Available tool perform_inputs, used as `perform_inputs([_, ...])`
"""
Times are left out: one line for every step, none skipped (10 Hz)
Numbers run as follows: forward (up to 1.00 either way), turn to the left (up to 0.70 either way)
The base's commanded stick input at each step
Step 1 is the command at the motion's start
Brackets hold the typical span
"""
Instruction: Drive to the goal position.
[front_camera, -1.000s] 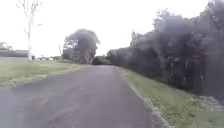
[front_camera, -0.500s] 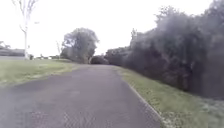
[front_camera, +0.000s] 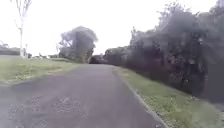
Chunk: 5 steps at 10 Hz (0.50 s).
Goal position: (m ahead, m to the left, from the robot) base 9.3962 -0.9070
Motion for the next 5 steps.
perform_inputs([0.7, 0.0])
perform_inputs([0.7, 0.0])
perform_inputs([0.7, 0.0])
perform_inputs([0.7, 0.0])
perform_inputs([0.7, 0.0])
